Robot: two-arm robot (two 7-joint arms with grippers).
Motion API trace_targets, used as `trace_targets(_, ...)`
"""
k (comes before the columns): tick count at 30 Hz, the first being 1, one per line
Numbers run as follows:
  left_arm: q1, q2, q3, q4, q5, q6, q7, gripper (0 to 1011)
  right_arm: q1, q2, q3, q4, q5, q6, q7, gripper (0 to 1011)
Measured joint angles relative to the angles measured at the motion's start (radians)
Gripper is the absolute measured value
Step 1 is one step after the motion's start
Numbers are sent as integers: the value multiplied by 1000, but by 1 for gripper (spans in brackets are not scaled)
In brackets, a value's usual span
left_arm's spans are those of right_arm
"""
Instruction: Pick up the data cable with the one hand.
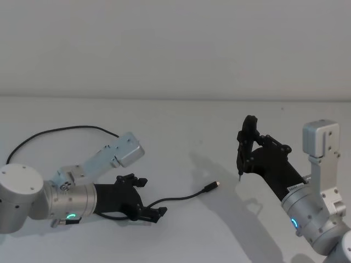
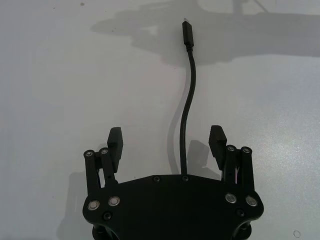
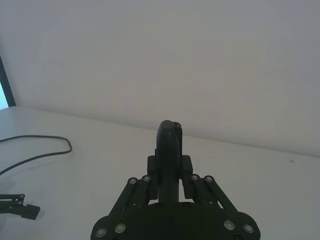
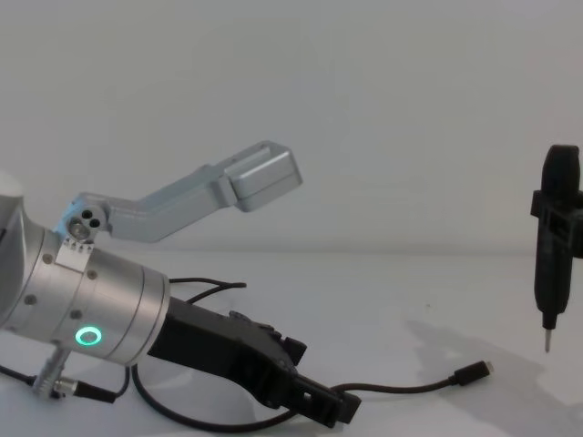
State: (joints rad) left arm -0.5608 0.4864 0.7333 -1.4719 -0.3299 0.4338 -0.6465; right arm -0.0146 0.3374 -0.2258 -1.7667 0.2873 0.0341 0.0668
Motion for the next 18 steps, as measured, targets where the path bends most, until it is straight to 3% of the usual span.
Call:
trace_targets(13, -2, -1, 5, 2, -3, 5, 2, 997, 0, 0, 0, 0, 0, 0, 0, 274)
trace_targets(18, -2, -1, 6, 2, -3, 6, 3, 899, 0, 0, 0, 0, 0, 0, 0, 275)
